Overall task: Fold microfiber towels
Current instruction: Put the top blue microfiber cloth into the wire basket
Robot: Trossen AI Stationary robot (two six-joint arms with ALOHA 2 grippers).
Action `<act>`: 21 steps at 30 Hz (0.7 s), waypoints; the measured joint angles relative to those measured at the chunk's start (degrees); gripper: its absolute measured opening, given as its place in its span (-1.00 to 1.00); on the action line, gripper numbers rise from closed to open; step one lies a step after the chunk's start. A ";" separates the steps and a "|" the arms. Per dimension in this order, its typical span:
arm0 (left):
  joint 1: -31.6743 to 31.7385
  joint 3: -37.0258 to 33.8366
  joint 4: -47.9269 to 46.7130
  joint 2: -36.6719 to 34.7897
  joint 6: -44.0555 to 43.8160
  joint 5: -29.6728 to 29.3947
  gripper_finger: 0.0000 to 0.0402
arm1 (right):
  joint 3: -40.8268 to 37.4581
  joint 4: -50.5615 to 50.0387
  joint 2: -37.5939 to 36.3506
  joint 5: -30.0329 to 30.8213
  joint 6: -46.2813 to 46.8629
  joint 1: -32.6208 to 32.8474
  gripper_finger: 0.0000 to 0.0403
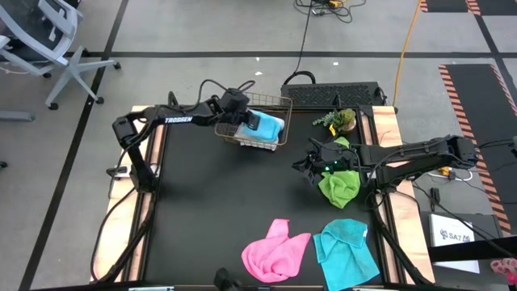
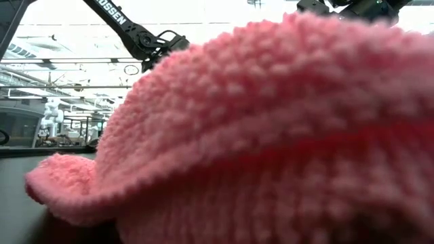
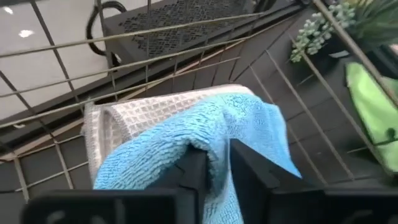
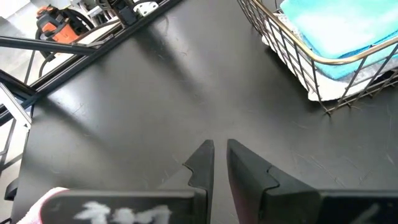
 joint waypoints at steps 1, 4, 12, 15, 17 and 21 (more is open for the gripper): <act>-0.20 0.00 -0.17 0.00 0.33 -0.83 -0.59 | 0.01 -0.01 0.00 0.01 0.00 0.00 -0.83; -0.69 0.00 -0.58 0.00 0.73 -1.85 -0.41 | 0.00 0.00 0.00 0.00 0.48 0.00 -0.83; -1.16 0.00 -0.49 -4.37 0.32 -7.75 -0.25 | 0.02 -0.02 0.00 -0.20 1.07 -0.02 -0.83; -2.23 0.00 -0.38 -7.90 3.30 -11.35 -0.31 | 0.01 -0.02 0.00 -0.22 1.07 -0.01 -0.83; -2.90 0.00 -0.31 -9.55 5.18 -12.40 -0.35 | 0.02 -0.01 0.00 -0.23 1.02 -0.02 -0.83; -3.66 0.02 -1.10 -10.20 6.09 -12.75 -0.42 | 0.00 -0.02 0.00 -0.24 0.98 -0.02 -0.83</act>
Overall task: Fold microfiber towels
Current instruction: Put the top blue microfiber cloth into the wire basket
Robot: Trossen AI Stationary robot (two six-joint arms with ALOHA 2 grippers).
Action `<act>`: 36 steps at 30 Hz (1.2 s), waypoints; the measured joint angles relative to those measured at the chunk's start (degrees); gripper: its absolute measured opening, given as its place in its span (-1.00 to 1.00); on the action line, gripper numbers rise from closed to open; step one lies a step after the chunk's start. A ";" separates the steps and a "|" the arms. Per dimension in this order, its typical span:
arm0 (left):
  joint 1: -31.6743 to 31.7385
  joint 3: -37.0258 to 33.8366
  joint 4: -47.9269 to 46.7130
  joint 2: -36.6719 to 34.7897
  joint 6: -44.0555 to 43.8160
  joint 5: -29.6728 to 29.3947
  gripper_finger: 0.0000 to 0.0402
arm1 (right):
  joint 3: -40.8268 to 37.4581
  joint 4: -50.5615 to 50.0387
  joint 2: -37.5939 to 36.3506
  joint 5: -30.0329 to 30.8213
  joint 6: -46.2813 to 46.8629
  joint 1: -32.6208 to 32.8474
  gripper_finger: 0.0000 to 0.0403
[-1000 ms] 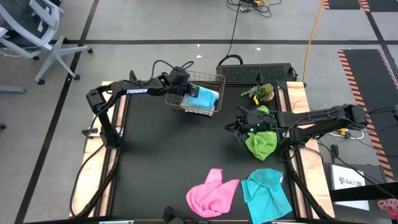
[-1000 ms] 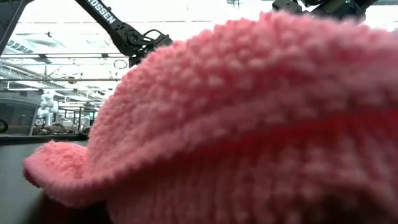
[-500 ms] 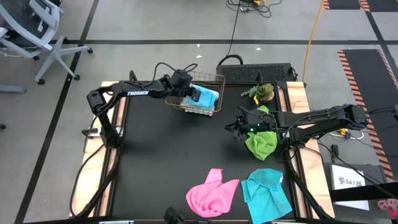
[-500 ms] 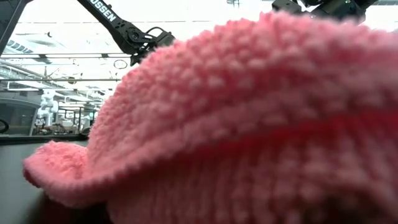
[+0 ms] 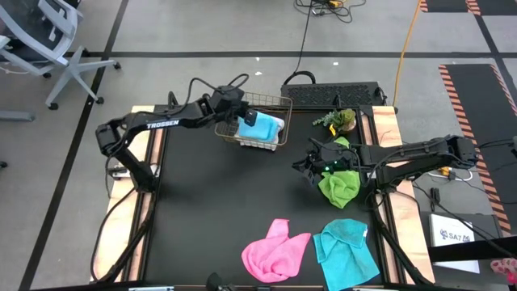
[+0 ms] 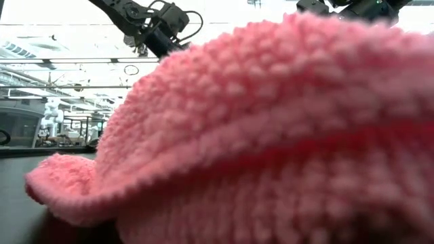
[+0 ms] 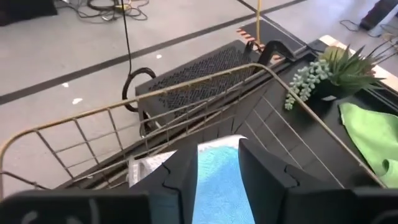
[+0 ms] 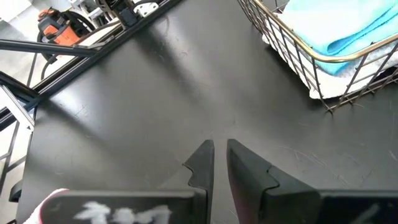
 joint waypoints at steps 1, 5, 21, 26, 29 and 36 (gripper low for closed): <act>-0.05 0.00 0.01 0.10 0.00 0.38 -0.44 | 0.00 0.00 0.00 0.00 -0.04 0.00 -0.83; 0.17 0.00 -0.08 2.58 1.19 5.97 -0.54 | 0.01 0.01 -0.02 0.00 -0.37 0.00 -0.83; 1.05 -0.02 1.76 12.91 1.53 5.35 -0.98 | 0.02 0.02 -0.02 0.19 0.31 0.02 -0.83; 1.75 -0.02 1.86 12.84 4.69 -1.27 -0.99 | 0.00 0.02 -0.02 0.70 0.94 0.02 -0.83; 2.26 -0.02 2.22 12.84 5.17 -1.02 -0.98 | 0.00 0.06 -0.02 1.72 0.98 0.00 -0.83; 2.08 0.00 1.83 15.24 3.80 3.77 -0.99 | 0.00 0.11 -0.02 1.77 1.82 0.00 -0.83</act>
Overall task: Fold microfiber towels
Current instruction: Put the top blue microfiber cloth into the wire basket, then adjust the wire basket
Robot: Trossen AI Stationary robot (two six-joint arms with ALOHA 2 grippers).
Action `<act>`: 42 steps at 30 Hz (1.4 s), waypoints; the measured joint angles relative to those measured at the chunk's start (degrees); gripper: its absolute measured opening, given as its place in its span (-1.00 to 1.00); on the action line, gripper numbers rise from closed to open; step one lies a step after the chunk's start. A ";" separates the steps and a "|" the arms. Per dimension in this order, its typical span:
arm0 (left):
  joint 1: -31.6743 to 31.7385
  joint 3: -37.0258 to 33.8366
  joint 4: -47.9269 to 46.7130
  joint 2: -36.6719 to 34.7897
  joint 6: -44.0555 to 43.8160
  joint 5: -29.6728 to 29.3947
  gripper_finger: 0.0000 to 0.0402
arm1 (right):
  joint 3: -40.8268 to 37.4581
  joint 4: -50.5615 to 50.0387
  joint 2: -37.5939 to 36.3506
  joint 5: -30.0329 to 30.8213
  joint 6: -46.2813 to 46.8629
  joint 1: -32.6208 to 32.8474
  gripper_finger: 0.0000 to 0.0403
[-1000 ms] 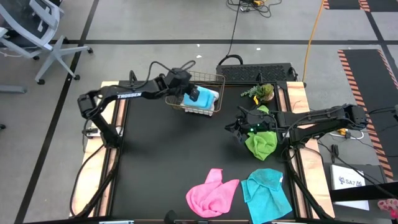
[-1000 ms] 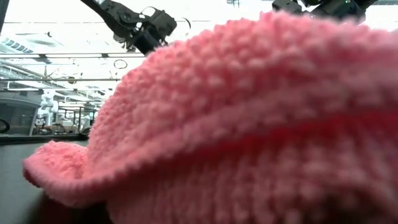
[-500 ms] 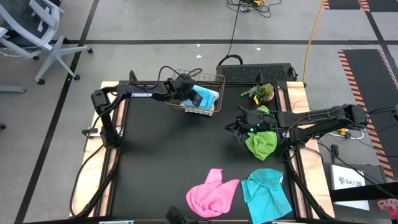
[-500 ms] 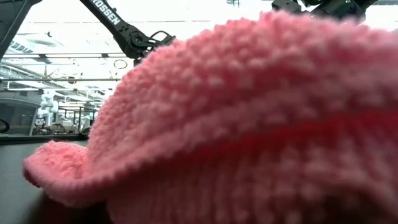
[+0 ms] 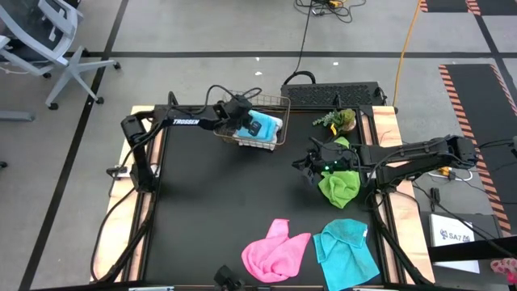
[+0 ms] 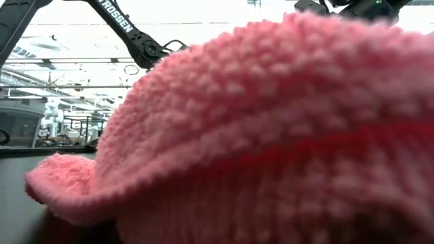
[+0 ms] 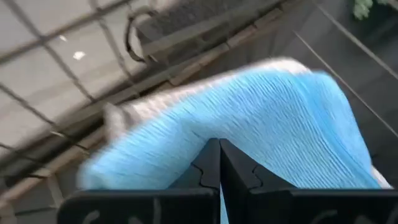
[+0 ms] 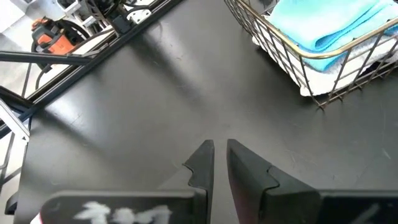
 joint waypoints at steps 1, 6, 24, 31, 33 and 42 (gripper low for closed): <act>-0.23 0.00 -0.31 0.18 -0.22 0.66 -0.99 | 0.00 0.01 0.00 0.00 0.27 0.00 -0.83; -2.11 -0.02 -0.35 -2.03 1.45 -2.51 -0.99 | 0.01 0.00 0.00 0.00 0.52 0.00 -0.83; -14.33 0.00 -23.18 -32.46 -1.41 -17.72 -0.98 | 0.10 21.79 13.57 0.96 -6.82 -0.59 -0.98; -20.28 0.00 -44.61 -35.65 -15.55 -26.50 -0.98 | 1.22 28.56 26.53 -1.57 -9.39 -3.30 -1.00; -21.19 0.00 -49.45 -35.44 -19.80 -26.98 -0.98 | 2.01 30.20 28.99 0.09 -11.52 -4.18 -1.00; -26.12 -0.02 -52.61 -34.42 -27.22 -27.29 -0.99 | 4.41 31.21 32.18 2.63 -18.88 -9.67 -1.00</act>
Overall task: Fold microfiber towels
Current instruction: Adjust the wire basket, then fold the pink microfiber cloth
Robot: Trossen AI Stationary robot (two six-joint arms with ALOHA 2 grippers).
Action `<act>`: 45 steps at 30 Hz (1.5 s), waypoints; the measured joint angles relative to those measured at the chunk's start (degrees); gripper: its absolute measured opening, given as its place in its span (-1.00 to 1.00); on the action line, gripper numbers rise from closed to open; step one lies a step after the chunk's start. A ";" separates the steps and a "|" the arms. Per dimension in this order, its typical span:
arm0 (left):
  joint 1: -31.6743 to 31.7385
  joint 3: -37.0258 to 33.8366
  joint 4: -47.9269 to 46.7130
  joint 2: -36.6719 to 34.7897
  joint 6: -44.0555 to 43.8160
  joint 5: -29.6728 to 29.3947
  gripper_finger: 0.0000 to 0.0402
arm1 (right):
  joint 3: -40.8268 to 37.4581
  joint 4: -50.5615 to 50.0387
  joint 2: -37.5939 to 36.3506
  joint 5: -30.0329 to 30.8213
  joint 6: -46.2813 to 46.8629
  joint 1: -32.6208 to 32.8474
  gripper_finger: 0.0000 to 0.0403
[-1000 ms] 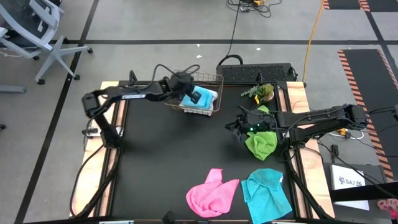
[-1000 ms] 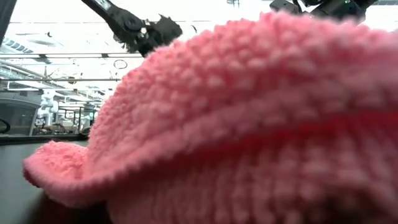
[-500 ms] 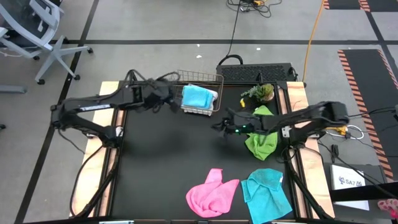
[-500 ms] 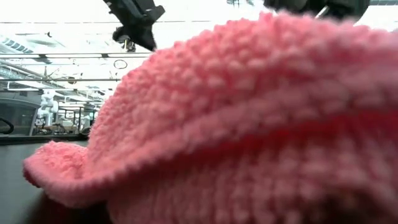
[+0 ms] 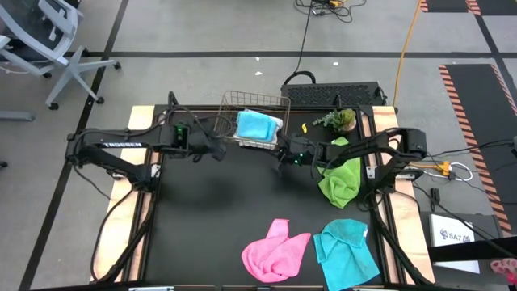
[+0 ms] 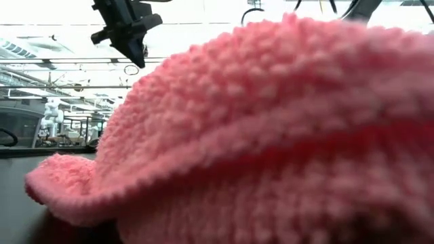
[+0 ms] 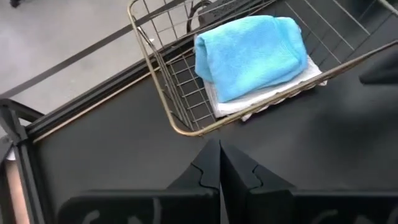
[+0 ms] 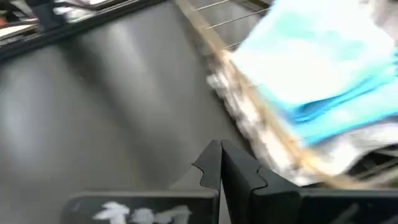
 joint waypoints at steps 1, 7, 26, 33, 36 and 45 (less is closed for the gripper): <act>-0.43 0.00 0.00 0.00 -0.31 0.00 -0.98 | 0.00 -0.44 -0.27 0.18 -0.60 -0.68 -1.00; -2.97 0.00 0.00 -0.04 -2.19 0.07 -0.99 | 0.00 -3.41 -2.55 0.17 -3.34 -4.05 -1.00; -10.66 0.02 14.02 5.54 -3.39 4.56 -0.99 | -0.02 -28.24 -24.54 -7.45 1.07 9.48 -1.00; -11.05 0.02 37.44 18.54 7.69 20.83 -0.97 | -0.02 -36.15 -32.58 0.74 4.32 15.24 -1.00; -11.05 -0.04 43.44 23.77 8.39 27.07 -0.98 | -0.02 -38.26 -34.86 3.01 5.44 16.60 -1.00; -13.03 -0.01 48.45 33.83 28.34 45.26 -0.97 | -0.04 -43.65 -37.56 3.12 5.44 17.97 -1.00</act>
